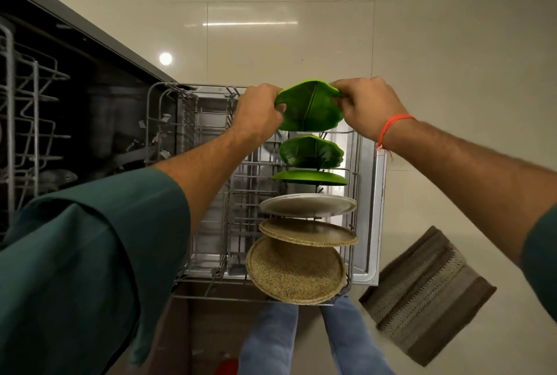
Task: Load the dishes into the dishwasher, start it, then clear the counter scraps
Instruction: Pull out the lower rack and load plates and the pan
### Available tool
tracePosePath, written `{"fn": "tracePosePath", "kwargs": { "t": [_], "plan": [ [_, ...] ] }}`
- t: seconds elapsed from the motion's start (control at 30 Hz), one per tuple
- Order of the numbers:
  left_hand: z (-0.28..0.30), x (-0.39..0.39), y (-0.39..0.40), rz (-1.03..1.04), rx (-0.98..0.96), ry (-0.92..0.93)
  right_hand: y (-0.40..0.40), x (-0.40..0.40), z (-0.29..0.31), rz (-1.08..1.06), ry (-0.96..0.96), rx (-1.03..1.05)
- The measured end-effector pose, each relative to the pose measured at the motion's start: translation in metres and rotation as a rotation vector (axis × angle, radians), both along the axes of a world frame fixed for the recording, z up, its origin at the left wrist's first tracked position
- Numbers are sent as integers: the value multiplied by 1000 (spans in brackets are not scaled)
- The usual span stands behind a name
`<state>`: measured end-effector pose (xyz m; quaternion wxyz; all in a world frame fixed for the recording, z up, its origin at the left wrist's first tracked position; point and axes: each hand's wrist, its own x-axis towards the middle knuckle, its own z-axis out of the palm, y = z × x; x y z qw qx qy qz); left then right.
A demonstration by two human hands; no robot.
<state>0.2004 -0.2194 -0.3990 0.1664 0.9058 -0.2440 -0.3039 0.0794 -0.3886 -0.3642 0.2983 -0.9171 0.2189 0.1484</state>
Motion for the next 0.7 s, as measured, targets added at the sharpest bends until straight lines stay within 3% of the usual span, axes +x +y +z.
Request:
{"fn": "tracePosePath", "kwargs": {
  "t": [0.4,0.7],
  "plan": [
    [-36,-3,3,-33,64,35,7,-3,-45,-55,64,48],
    [-44,-10,5,15,-7,150,0,-9,-56,-84,120,78]
  ]
}}
